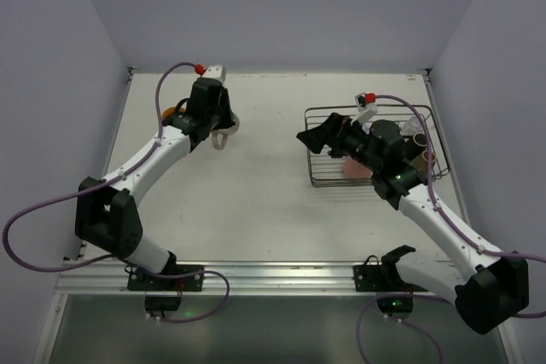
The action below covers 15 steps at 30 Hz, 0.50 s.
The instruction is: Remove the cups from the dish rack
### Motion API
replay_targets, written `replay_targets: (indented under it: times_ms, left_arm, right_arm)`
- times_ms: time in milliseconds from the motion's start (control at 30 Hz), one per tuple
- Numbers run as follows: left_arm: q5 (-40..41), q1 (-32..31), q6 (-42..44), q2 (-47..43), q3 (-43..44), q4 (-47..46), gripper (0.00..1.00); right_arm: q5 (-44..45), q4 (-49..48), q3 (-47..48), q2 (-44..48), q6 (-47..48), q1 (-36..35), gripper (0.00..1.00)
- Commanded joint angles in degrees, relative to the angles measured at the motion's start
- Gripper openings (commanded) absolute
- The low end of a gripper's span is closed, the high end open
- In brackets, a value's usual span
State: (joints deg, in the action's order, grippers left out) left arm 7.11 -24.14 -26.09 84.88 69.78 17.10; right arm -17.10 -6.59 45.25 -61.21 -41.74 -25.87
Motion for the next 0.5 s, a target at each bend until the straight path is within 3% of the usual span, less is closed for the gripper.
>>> replay_targets:
  times_ms: [0,167,467]
  left_arm:
    - [4.49,2.60,5.34,4.13,7.82,2.67,0.00]
    - [3.26,4.28,7.01,11.43,11.78,5.40,0.00]
    - [3.17,5.77,9.82,22.07,22.32,12.25,0.00]
  right_arm:
    - [5.49,5.27,2.47,3.64,6.49,-0.23,0.99]
    - [7.87,11.50,4.31,5.13,12.02,-0.15,0.99]
    - [7.79,12.30,3.96,5.31,13.70,-0.24,0.99]
